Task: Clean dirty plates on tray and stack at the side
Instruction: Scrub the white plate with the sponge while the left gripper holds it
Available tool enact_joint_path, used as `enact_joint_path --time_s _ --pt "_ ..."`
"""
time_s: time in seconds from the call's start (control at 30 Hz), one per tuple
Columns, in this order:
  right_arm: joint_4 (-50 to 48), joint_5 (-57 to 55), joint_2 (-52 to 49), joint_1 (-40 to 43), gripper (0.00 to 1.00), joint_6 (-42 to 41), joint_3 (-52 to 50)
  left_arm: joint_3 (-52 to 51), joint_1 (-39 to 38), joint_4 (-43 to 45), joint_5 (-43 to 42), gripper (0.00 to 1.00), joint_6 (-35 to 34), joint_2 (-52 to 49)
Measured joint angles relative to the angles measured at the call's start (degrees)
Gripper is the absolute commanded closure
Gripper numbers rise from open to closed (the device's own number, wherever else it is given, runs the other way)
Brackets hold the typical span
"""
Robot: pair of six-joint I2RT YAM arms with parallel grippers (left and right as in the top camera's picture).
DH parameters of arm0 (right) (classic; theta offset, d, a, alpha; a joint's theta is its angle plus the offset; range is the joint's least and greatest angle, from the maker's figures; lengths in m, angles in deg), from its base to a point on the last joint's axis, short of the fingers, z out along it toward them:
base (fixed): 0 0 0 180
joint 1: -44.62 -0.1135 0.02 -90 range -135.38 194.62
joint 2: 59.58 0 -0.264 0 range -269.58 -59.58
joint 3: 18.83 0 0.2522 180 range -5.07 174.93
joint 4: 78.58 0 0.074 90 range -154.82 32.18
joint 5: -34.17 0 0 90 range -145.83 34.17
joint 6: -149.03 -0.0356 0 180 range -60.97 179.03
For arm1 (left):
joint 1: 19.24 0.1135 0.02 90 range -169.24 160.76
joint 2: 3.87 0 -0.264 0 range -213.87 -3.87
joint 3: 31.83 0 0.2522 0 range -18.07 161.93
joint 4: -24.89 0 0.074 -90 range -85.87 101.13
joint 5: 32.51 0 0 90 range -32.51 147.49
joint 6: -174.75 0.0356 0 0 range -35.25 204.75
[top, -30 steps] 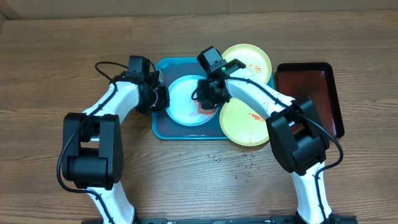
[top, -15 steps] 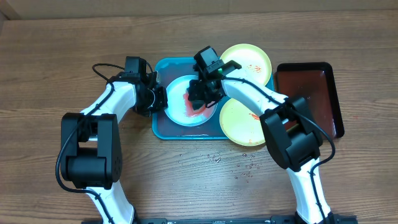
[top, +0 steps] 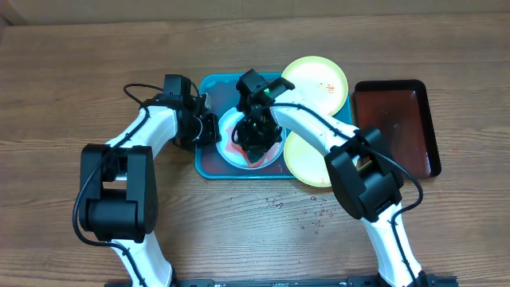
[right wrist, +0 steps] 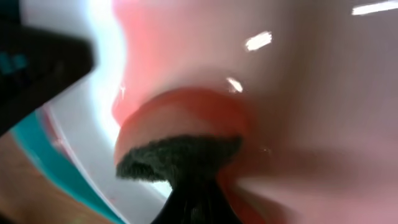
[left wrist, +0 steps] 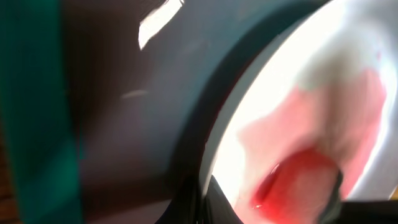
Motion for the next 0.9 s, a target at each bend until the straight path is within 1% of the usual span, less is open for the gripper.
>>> enact_joint_path --time_s 0.07,0.17,0.3,0.5,0.6,0.67,0.9 --pt "1.09 -3.63 -0.02 0.76 0.96 0.2 0.9 -0.02 -0.15 0.15 0.07 0.96 -0.02 0.0" --pt "-0.33 -9.14 -0.02 1.88 0.96 -0.28 1.38 -0.02 -0.26 0.28 0.44 0.96 -0.68 0.0" --pt "-4.94 -16.22 -0.02 2.23 0.96 -1.6 1.53 0.0 -0.37 -0.2 1.49 0.96 -3.04 0.0" --pt "-11.21 -21.42 -0.46 2.27 0.96 -3.87 1.53 0.55 -0.37 -2.27 3.23 0.96 -4.79 0.0" --pt "-14.62 -20.87 -0.74 2.27 0.96 -4.09 1.51 0.72 -0.37 -3.06 3.82 0.96 -5.2 0.02" --pt "-17.05 -18.47 -0.85 2.32 0.96 -3.56 1.51 0.74 -0.35 -3.37 4.39 0.96 -5.7 0.2" --pt "-20.37 -5.6 -2.6 3.1 0.96 -2.38 1.51 0.74 -0.35 -3.58 5.22 0.96 -5.84 0.35"
